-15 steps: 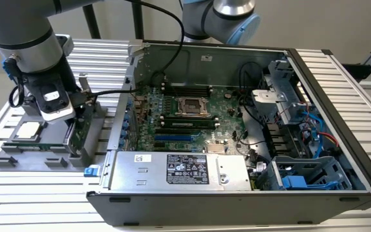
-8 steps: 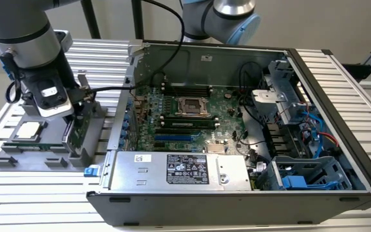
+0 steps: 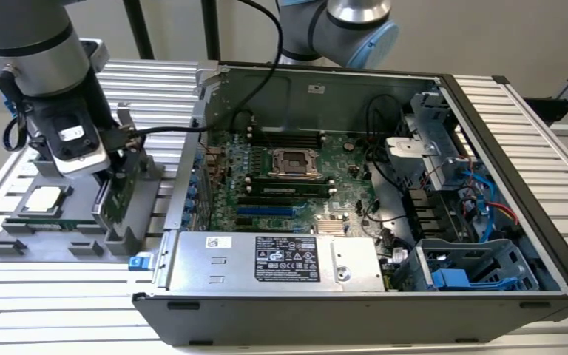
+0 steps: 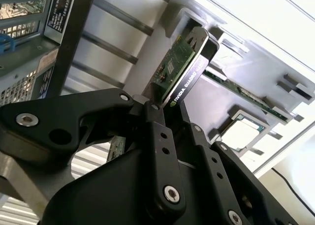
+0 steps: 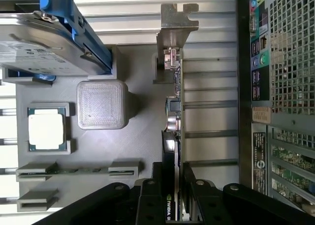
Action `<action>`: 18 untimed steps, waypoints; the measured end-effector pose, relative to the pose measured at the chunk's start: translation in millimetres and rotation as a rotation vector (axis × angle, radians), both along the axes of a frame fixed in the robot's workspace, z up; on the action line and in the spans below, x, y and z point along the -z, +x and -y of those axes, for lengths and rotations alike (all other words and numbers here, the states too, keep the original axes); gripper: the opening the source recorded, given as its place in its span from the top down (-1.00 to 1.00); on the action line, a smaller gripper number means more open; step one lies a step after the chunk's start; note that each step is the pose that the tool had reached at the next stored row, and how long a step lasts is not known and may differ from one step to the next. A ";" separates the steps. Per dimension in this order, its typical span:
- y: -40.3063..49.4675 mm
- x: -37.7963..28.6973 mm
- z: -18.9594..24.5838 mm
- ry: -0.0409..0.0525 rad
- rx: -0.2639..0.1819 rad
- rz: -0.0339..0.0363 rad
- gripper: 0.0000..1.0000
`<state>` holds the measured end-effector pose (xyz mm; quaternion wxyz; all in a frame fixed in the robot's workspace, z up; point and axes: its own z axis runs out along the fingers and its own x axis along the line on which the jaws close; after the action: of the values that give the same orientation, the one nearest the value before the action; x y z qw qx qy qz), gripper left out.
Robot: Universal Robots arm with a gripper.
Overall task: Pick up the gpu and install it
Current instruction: 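Pick up the gpu and move the gpu toward the slot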
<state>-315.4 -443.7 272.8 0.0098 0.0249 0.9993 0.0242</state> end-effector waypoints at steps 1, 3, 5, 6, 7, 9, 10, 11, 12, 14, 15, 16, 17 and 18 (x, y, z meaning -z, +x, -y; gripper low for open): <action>0.0 -1.2 0.0 0.0001 0.000 0.0001 1.00; 0.0 -3.6 0.0 0.0001 0.000 0.0000 1.00; 0.0 -6.0 0.0 0.0001 0.000 0.0001 1.00; 0.0 -7.1 0.0 0.0000 0.000 0.0000 1.00; 0.0 -8.0 0.0 0.0000 0.000 0.0000 1.00; 0.0 -9.5 0.0 0.0001 0.000 0.0001 1.00; 0.0 -10.2 0.0 0.0001 0.000 0.0000 1.00; 0.0 -10.9 0.0 0.0000 0.000 0.0000 1.00; 0.0 -11.5 0.0 0.0001 0.000 0.0000 1.00; 0.0 -11.6 0.0 0.0002 0.000 0.0002 1.00; 0.0 -12.0 0.0 0.0001 0.000 0.0001 1.00; 0.0 -12.3 0.0 0.0001 0.000 0.0001 1.00; 0.0 -12.3 0.0 0.0001 0.000 0.0001 1.00; 0.0 -12.3 0.0 0.0001 0.000 0.0001 1.00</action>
<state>-315.4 -443.7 285.1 0.0098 0.0250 0.9993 0.0242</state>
